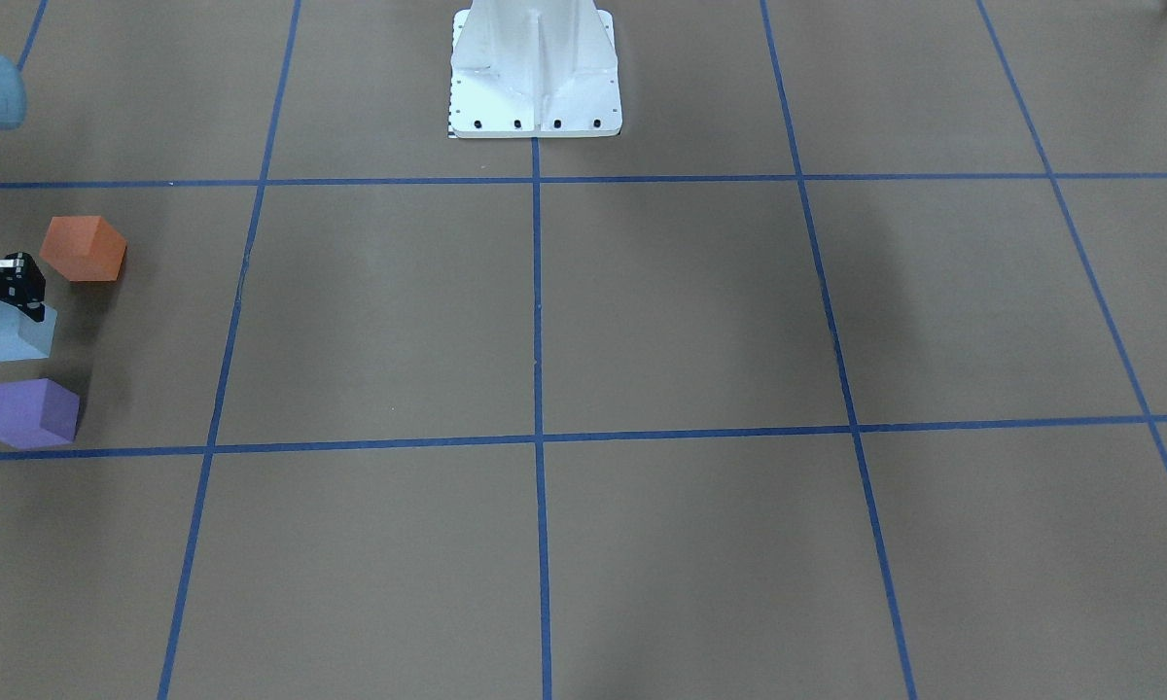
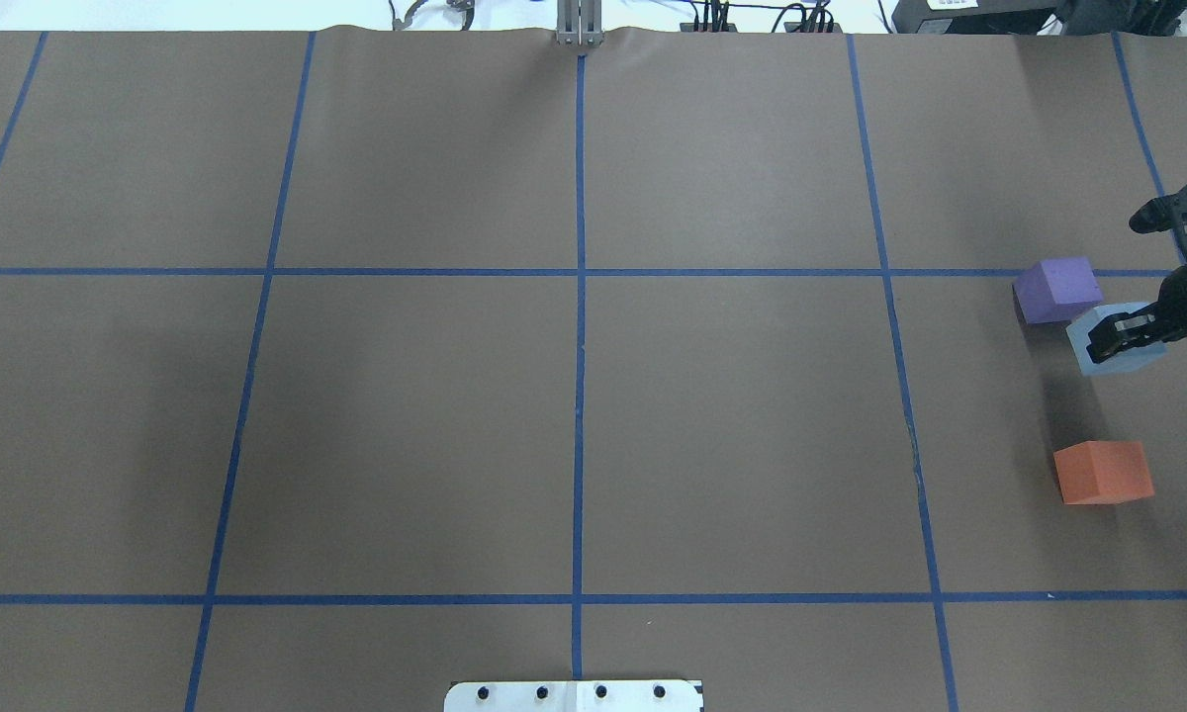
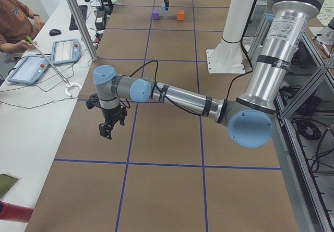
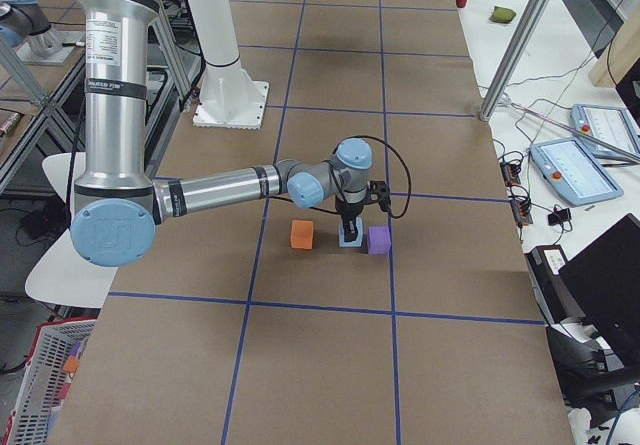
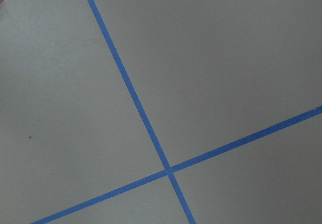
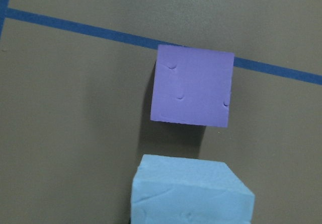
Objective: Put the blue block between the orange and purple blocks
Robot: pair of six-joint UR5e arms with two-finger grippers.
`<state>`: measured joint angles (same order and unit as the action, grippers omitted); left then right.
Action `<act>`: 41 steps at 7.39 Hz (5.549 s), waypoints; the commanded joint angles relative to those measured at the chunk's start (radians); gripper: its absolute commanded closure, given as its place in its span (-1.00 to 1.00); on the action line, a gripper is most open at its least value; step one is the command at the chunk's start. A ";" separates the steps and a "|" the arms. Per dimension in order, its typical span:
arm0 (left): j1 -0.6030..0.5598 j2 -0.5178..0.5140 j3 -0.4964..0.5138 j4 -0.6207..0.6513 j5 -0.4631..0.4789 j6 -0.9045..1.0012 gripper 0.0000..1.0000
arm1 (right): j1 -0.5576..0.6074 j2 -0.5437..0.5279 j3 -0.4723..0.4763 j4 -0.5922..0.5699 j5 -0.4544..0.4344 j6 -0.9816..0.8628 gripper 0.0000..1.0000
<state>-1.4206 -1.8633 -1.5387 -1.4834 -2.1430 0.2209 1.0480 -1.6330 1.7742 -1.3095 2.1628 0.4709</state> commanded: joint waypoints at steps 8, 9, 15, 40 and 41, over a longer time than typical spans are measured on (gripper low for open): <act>0.000 -0.002 0.003 0.000 0.002 0.005 -1.00 | -0.082 0.028 -0.056 -0.002 0.029 0.003 0.07; 0.000 -0.002 0.003 0.000 0.002 0.005 -1.00 | -0.082 0.027 -0.056 -0.001 0.031 0.002 -0.95; -0.009 -0.002 0.003 0.009 0.003 0.006 -1.00 | 0.125 0.013 0.088 -0.017 0.060 -0.023 -1.00; -0.202 0.312 -0.113 -0.084 -0.129 0.028 -1.00 | 0.583 -0.011 -0.065 -0.455 0.177 -0.721 -1.00; -0.202 0.314 -0.112 -0.084 -0.129 0.029 -1.00 | 0.583 -0.011 -0.065 -0.455 0.177 -0.721 -1.00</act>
<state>-1.6230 -1.5498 -1.6525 -1.5683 -2.2713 0.2488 1.6306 -1.6451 1.7087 -1.7643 2.3393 -0.2500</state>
